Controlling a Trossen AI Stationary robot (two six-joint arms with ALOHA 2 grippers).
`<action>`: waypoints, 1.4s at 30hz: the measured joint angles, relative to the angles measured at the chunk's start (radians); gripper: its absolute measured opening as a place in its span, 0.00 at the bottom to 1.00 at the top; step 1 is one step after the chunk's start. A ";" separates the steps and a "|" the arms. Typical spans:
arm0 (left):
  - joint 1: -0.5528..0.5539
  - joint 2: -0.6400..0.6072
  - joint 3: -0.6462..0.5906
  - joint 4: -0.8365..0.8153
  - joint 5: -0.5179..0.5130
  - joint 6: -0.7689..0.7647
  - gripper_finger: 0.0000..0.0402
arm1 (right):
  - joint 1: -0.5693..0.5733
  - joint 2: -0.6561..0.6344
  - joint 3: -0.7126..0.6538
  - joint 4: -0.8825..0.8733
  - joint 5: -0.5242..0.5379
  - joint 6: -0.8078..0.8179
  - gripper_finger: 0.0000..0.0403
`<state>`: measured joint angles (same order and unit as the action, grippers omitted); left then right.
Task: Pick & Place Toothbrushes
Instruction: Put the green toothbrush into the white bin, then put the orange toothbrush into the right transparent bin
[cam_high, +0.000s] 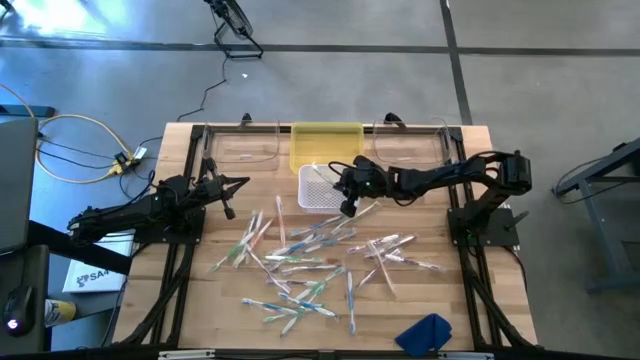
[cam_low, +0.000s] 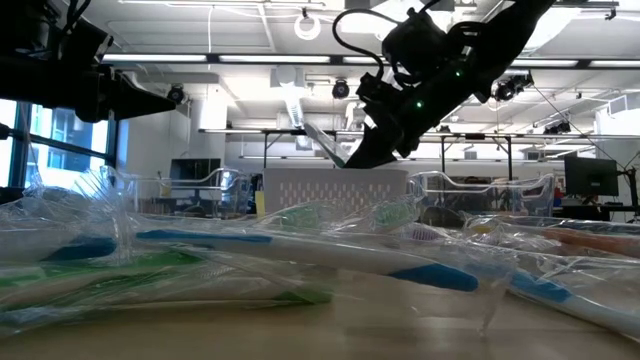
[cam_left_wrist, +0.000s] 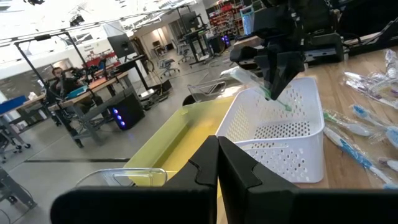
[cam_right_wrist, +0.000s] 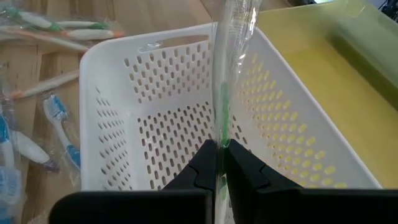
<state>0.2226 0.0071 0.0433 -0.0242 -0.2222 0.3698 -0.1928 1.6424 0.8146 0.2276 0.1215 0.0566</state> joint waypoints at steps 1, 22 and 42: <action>0.000 0.000 0.000 0.000 0.000 0.000 0.00 | 0.000 0.000 0.000 0.000 -0.001 0.000 0.02; 0.000 0.000 0.000 0.000 0.000 0.000 0.00 | 0.000 -0.003 0.000 0.007 -0.014 -0.049 0.33; 0.000 0.000 0.000 -0.001 0.001 0.000 0.00 | 0.059 -0.393 0.000 -0.312 -0.048 -0.025 0.02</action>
<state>0.2223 0.0069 0.0433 -0.0250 -0.2214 0.3698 -0.1338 1.2494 0.8146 -0.0847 0.0740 0.0313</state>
